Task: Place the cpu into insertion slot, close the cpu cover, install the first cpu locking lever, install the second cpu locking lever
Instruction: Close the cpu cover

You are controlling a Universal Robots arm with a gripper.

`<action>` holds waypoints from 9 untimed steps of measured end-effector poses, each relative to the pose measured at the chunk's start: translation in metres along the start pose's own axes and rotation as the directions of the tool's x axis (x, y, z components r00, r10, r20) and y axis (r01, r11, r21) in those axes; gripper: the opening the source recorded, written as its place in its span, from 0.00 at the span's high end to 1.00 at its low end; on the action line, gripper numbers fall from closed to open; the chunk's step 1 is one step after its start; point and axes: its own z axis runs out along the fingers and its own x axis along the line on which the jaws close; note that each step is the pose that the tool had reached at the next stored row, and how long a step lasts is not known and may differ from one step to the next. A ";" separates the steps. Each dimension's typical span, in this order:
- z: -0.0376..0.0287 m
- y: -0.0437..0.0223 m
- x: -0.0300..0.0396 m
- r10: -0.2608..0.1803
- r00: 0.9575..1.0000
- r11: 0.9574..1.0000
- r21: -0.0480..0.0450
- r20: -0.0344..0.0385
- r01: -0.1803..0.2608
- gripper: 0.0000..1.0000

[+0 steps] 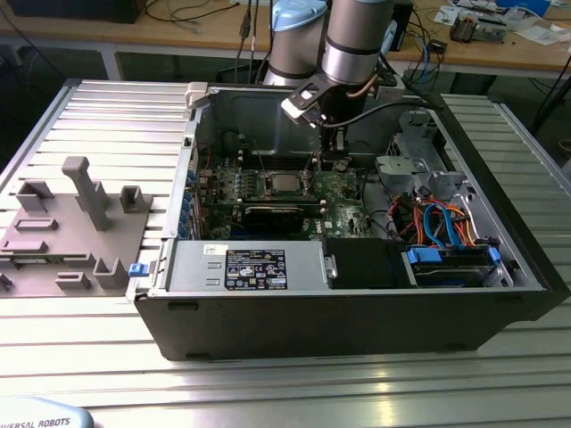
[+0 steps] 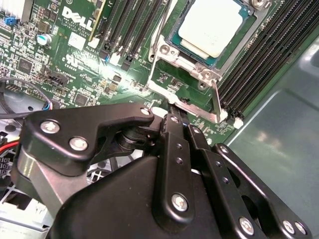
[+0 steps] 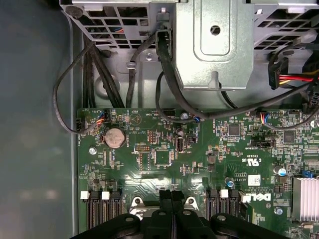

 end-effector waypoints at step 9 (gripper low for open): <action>0.0003 -0.0018 0.0000 0.000 1.000 1.000 0.000 0.000 0.000 0.89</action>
